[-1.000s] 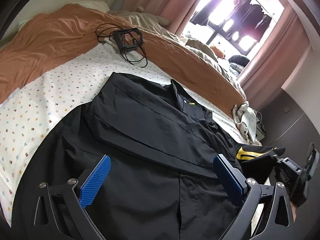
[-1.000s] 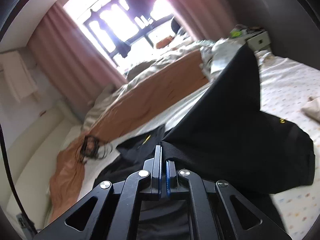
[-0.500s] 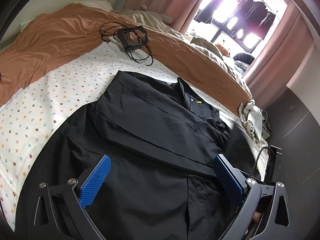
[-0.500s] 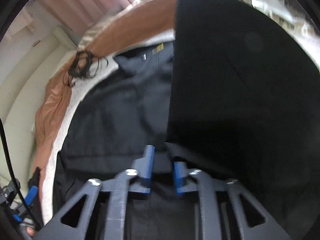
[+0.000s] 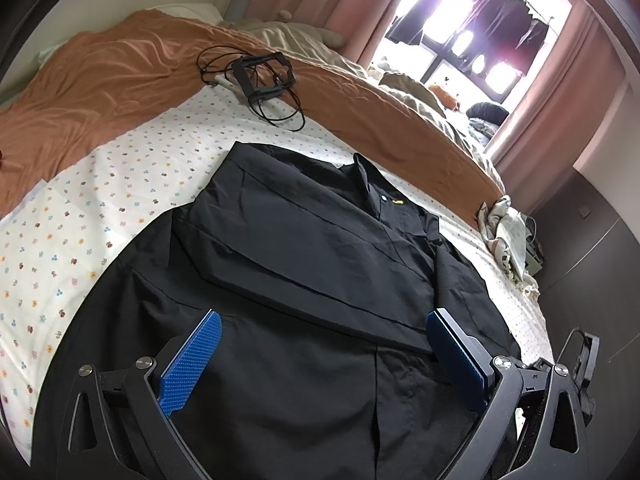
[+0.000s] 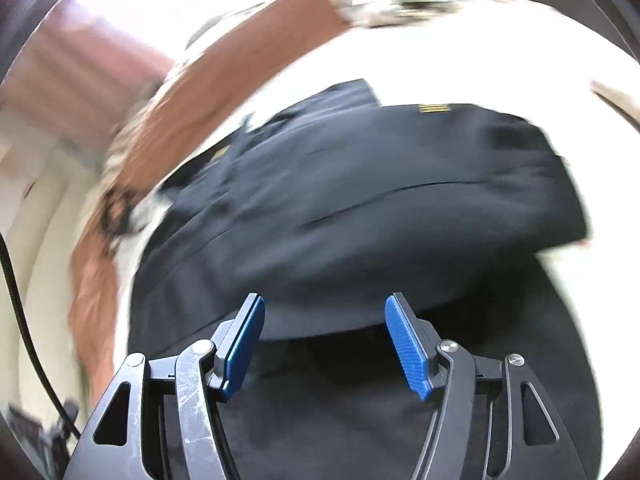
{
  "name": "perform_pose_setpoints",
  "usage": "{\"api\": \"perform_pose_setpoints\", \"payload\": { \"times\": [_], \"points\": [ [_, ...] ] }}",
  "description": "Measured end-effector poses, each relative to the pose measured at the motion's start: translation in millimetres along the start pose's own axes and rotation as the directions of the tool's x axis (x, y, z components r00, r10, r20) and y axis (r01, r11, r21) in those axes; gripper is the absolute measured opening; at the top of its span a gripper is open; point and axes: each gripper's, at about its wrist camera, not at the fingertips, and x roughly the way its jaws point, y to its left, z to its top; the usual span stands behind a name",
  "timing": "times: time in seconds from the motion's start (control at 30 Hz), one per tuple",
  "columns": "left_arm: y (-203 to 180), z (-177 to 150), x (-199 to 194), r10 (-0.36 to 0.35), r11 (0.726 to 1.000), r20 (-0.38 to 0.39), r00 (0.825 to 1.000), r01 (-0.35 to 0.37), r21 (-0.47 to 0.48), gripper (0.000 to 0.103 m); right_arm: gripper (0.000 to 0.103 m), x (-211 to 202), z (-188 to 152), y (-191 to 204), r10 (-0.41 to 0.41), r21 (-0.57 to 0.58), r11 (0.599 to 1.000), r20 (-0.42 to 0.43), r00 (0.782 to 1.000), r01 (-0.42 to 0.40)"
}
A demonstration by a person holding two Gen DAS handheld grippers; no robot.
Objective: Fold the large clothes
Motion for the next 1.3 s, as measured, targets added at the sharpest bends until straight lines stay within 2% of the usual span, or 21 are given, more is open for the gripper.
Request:
{"api": "perform_pose_setpoints", "payload": {
  "times": [0.07,0.23,0.37,0.43,0.5,0.53,0.57,0.6,0.77,0.9,1.07,1.17,1.3],
  "points": [
    [1.3,0.3,1.2,0.002,1.000,-0.002,1.000,-0.002,-0.003,0.102,0.063,0.5,4.2,-17.5,-0.026,0.060,0.998,-0.006,1.000,0.026],
    [3.5,0.2,2.0,0.006,1.000,-0.007,1.000,-0.006,-0.003,0.102,0.063,3.3,2.1,-38.4,-0.010,0.154,0.988,-0.025,1.000,0.013],
    [3.5,0.4,1.8,0.003,1.000,-0.005,1.000,-0.003,-0.008,0.102,0.063,2.6,4.3,-40.6,-0.022,0.154,0.988,0.053,0.998,0.013],
    [3.7,0.2,1.8,0.002,1.000,-0.003,1.000,-0.002,-0.012,0.102,0.059,2.2,6.9,-41.0,-0.084,0.130,0.989,0.116,0.990,0.069],
    [4.6,0.2,1.6,0.001,1.000,-0.002,1.000,-0.001,-0.016,0.102,0.031,2.0,8.4,-42.5,-0.105,0.122,0.989,0.144,0.984,0.087],
    [5.4,0.5,1.6,0.000,1.000,-0.001,1.000,0.000,-0.018,0.102,0.024,1.2,8.3,-42.4,-0.091,0.123,0.990,0.157,0.983,0.072],
    [6.6,0.8,1.1,-0.001,1.000,-0.001,1.000,0.001,-0.020,0.102,0.011,-1.2,8.9,-42.0,-0.065,0.121,0.992,0.173,0.983,0.045],
    [7.5,1.3,0.6,-0.002,1.000,0.000,1.000,0.002,-0.023,0.102,0.010,-5.1,9.4,-39.4,-0.048,0.112,0.993,0.194,0.980,0.026],
    [15.2,4.2,-4.6,-0.007,0.999,0.012,1.000,0.008,-0.047,0.102,0.006,-35.1,13.2,3.2,0.060,-0.037,0.998,0.321,0.945,-0.051],
    [23.9,8.4,-10.4,-0.014,0.997,0.026,1.000,0.016,-0.076,0.102,0.005,-48.3,9.7,55.0,0.174,-0.200,0.974,0.364,0.915,-0.106],
    [44.0,13.8,-17.8,-0.005,0.991,0.045,0.999,0.011,-0.136,0.102,0.005,-46.9,-5.3,116.2,0.266,-0.353,0.925,0.345,0.900,-0.138],
    [59.2,16.5,-21.6,0.027,0.982,0.052,0.998,-0.017,-0.189,0.102,0.005,-38.0,-17.7,154.5,0.295,-0.428,0.892,0.312,0.903,-0.144],
    [79.3,16.6,-28.2,0.028,0.959,0.070,0.997,-0.007,-0.285,0.102,0.005,-21.2,-30.9,194.2,0.335,-0.488,0.853,0.242,0.911,-0.185]
  ]
}}
